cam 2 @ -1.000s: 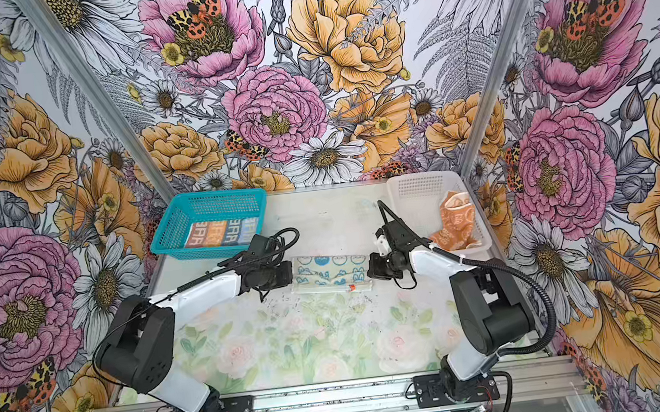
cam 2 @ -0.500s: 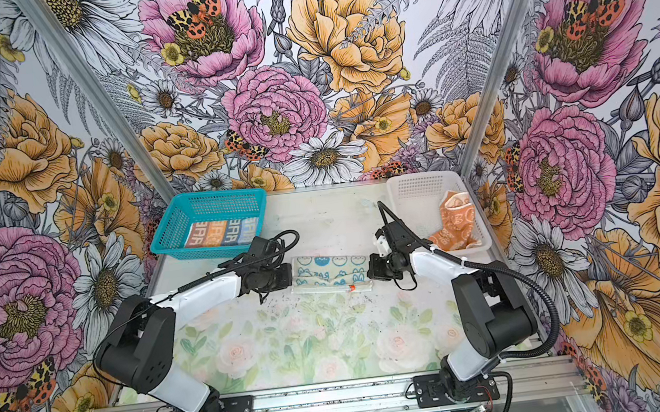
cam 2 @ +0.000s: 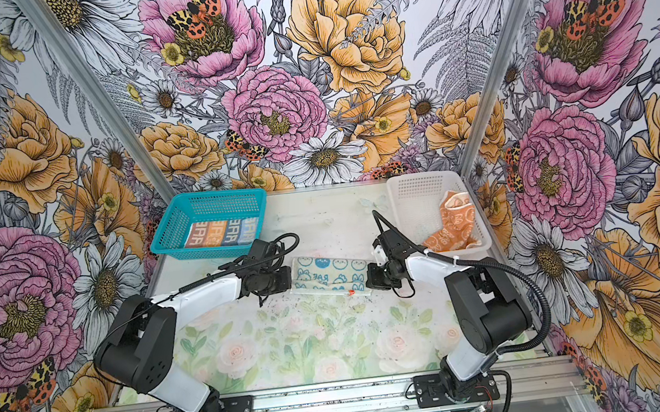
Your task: Fold and stack the towels
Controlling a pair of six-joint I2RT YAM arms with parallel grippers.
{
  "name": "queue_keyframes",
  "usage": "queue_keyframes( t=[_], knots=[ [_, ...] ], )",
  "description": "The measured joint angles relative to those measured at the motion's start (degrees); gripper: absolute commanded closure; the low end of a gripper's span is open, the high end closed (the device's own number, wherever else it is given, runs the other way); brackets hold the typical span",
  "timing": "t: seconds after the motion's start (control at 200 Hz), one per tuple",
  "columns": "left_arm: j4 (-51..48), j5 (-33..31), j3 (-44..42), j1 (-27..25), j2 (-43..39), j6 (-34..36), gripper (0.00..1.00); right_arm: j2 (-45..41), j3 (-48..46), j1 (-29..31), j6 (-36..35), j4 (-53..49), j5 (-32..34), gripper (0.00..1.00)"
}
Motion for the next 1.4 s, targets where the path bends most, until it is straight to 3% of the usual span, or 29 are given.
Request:
queue_keyframes(
  t=[0.11,0.15,0.185,0.2,0.395,0.615,0.946,1.211,1.401],
  knots=[
    [-0.13,0.00,0.00,0.00,-0.61,-0.04,0.53,-0.57,0.00,0.24,0.57,-0.04,-0.09,0.49],
    [-0.31,-0.02,0.07,0.00,-1.25,-0.24,0.32,-1.40,0.00,0.24,0.52,-0.09,-0.11,0.41],
    [-0.70,-0.02,0.35,0.02,-1.97,-0.33,0.07,-2.29,0.02,0.24,0.96,-0.11,-0.13,0.34],
    [-0.87,-0.02,0.55,0.04,-2.27,-0.44,0.02,-2.91,0.02,0.24,1.36,-0.07,-0.17,0.32],
    [-1.60,1.75,6.56,0.13,-6.03,-2.84,0.01,-8.96,1.62,0.33,3.82,0.13,-1.33,0.08],
    [6.54,9.77,7.67,0.44,-4.85,-10.58,0.01,-9.33,2.10,1.99,11.06,7.52,-5.22,0.01],
    [12.28,13.57,-1.36,0.72,1.11,-15.13,0.01,-1.16,-6.23,4.24,19.76,22.71,-10.73,0.01],
    [9.77,13.40,-1.38,1.27,1.95,-13.05,0.01,-0.44,-7.06,4.24,18.38,22.40,-10.38,0.01],
    [4.55,12.22,2.91,1.97,1.88,-10.67,0.01,-2.32,-1.66,3.21,15.93,16.39,-9.20,0.01]
  ],
)
